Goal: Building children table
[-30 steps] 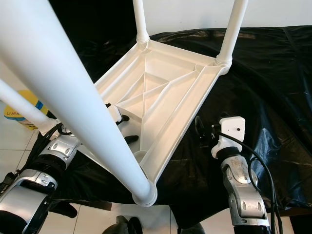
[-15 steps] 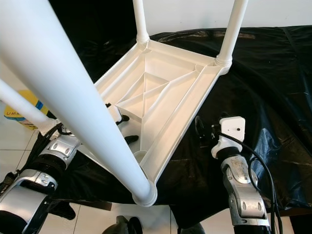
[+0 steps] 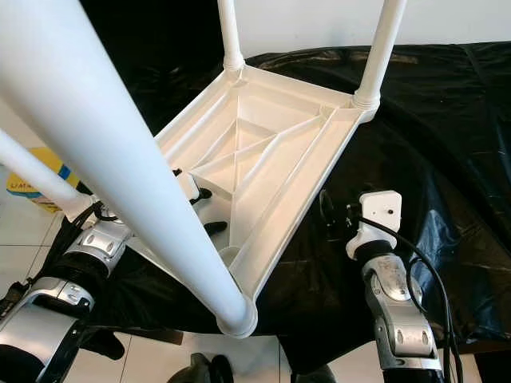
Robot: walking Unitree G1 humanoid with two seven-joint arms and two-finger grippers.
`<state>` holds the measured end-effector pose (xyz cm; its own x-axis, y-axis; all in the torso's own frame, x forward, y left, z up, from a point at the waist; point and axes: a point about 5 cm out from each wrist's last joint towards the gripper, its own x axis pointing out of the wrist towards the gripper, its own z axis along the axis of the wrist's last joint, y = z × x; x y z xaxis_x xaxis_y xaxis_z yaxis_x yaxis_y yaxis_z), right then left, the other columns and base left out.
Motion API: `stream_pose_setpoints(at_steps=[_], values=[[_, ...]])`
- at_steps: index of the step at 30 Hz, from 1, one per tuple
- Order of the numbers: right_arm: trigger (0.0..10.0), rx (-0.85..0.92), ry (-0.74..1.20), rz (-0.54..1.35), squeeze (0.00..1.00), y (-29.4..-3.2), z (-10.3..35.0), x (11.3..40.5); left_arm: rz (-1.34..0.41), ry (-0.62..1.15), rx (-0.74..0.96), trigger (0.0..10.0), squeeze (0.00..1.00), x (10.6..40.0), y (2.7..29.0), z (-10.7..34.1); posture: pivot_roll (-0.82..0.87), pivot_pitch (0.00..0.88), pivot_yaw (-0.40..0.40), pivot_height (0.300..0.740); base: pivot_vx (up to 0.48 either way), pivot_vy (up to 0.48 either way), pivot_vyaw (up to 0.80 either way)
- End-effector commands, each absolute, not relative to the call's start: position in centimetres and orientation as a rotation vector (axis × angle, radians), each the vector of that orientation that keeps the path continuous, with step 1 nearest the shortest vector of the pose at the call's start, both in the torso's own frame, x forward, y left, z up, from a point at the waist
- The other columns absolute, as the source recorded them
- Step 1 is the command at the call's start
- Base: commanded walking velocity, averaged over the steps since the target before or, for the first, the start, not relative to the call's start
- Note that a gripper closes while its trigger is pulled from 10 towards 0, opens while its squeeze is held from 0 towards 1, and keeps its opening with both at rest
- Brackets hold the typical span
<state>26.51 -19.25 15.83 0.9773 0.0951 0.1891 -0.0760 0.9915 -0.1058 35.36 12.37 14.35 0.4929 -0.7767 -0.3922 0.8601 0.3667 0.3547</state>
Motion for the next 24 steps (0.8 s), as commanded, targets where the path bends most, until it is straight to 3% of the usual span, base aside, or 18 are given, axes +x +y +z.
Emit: stream_pose_setpoints(at_steps=[1,24], values=[[10.0,-0.096,-0.187,0.085,0.0,-19.19,15.7,26.29,-1.067,0.264,0.565,9.3,0.0,34.83,13.07,12.48,-0.16,0.188,0.104,0.74,0.0,0.0,0.0],[10.0,-0.096,-0.187,0.085,0.0,-19.19,15.7,26.29,-1.067,0.264,0.565,9.3,0.0,34.83,13.07,12.48,-0.16,0.188,0.104,0.74,0.0,0.0,0.0]])
